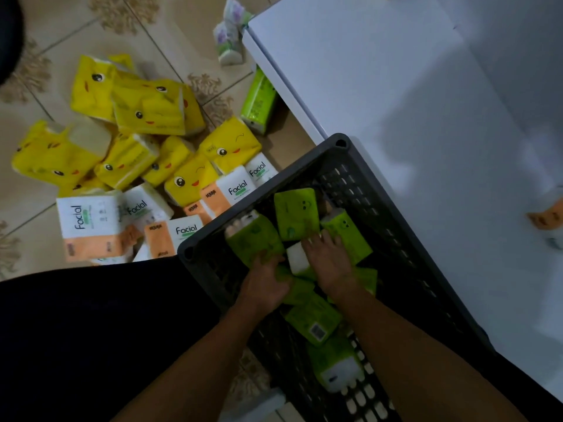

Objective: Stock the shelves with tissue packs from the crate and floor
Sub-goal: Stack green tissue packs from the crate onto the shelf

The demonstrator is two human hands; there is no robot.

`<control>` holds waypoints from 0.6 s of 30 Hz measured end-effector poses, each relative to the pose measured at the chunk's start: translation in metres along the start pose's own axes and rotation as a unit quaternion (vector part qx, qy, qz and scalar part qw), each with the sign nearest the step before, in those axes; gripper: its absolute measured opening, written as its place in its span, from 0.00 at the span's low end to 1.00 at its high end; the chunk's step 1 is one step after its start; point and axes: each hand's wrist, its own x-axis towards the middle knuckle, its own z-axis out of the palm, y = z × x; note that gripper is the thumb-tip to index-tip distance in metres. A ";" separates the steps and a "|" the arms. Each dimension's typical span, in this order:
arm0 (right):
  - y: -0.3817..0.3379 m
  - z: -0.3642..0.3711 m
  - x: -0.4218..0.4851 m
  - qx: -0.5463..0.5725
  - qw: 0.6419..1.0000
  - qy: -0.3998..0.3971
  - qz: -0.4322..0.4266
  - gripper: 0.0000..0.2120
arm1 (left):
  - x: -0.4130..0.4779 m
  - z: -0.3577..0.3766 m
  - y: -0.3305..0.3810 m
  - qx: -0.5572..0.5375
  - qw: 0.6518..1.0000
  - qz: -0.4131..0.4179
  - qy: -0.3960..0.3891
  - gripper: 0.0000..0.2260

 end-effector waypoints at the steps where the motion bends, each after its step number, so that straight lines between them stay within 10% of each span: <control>1: 0.000 0.001 -0.001 -0.002 1.000 0.003 -0.015 0.27 | 0.001 0.000 0.000 -0.002 1.000 -0.004 -0.004 0.21; 7: 0.016 -0.025 -0.018 0.249 0.965 -0.015 0.077 0.26 | -0.003 -0.004 0.001 -0.020 0.999 -0.015 0.022 0.23; 13: 0.020 -0.073 -0.052 0.571 0.780 0.112 0.231 0.21 | -0.037 -0.021 0.025 -0.088 0.991 0.073 0.076 0.40; 18: 0.002 -0.123 -0.102 0.669 0.691 0.167 0.218 0.21 | -0.077 -0.065 0.064 -0.079 0.972 0.155 0.157 0.21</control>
